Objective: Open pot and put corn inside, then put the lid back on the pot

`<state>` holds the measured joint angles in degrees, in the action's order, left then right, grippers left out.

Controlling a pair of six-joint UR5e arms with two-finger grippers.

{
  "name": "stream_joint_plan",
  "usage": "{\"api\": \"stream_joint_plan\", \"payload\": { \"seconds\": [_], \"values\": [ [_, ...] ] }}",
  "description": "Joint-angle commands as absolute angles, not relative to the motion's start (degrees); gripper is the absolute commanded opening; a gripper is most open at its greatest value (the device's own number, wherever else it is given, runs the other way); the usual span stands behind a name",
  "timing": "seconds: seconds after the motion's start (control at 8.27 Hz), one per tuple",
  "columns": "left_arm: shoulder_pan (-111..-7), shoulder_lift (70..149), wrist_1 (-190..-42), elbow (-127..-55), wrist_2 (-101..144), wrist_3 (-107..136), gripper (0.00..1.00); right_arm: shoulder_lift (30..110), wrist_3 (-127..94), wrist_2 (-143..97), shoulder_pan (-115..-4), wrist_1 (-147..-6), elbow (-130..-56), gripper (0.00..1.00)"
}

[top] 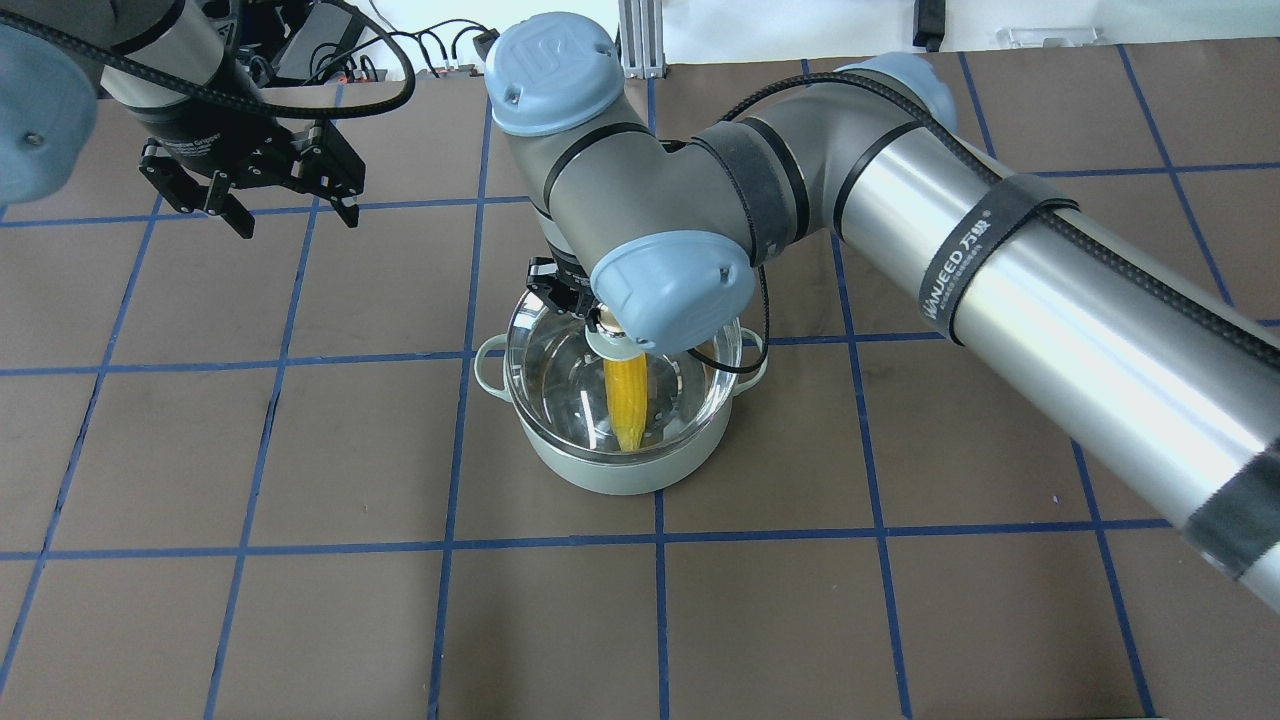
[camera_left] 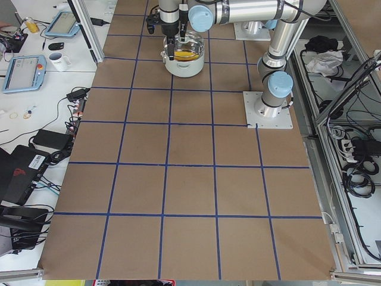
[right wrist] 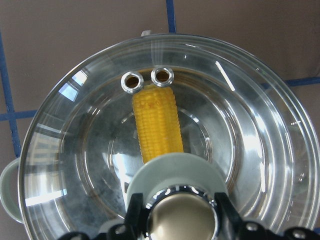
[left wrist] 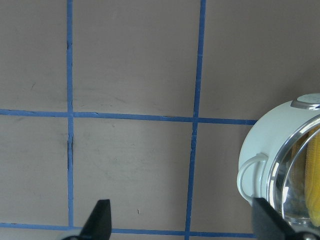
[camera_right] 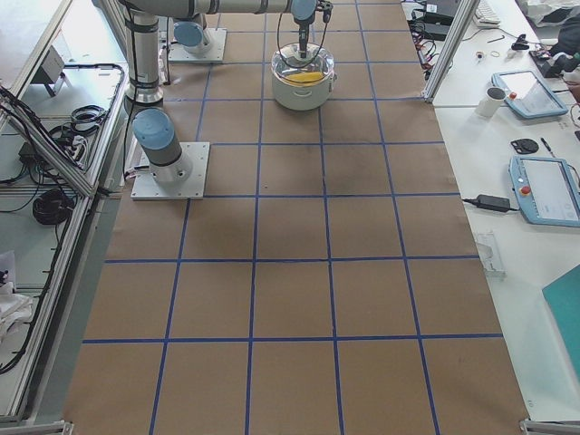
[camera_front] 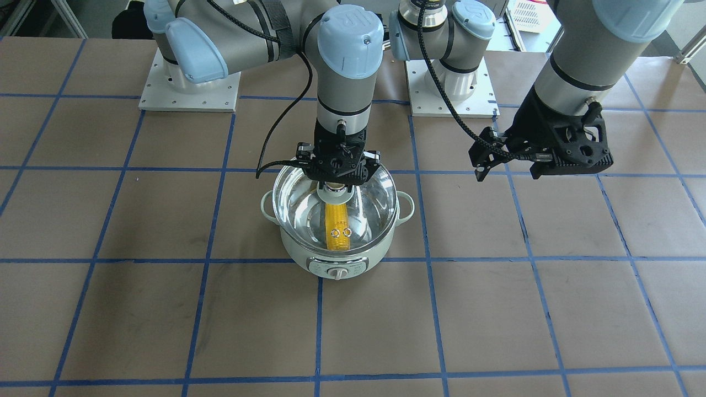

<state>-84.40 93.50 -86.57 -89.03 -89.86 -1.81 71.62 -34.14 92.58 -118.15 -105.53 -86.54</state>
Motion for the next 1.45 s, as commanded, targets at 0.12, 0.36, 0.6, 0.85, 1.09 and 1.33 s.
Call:
{"api": "stream_joint_plan", "payload": {
  "seconds": [0.12,0.36,0.6,0.85,1.09,1.33],
  "values": [
    [-84.46,93.60,-86.57,-89.03,-89.91,-1.93,1.00,70.49,-34.19,92.55,-118.83,-106.78,-86.66,0.08],
    [-84.46,93.17,-86.57,-89.03,-89.83,-1.93,1.00,70.05,-34.19,92.55,-118.92,-107.31,-86.66,0.08],
    [-84.46,92.90,-87.01,-89.03,-90.00,-1.49,1.00,70.05,-34.19,92.55,-118.92,-107.40,-86.66,0.08],
    [-84.46,92.64,-86.58,-88.86,-90.44,-1.50,1.00,70.05,-34.28,92.55,-118.92,-107.23,-86.66,0.09],
    [-84.38,92.55,-86.57,-88.86,-89.66,-1.41,1.00,70.31,-34.19,92.64,-118.92,-107.31,-87.62,0.09],
    [-84.37,92.55,-86.57,-88.86,-89.74,-1.41,1.00,70.31,-34.19,92.64,-118.92,-107.40,-88.07,0.09]
  ]
}}
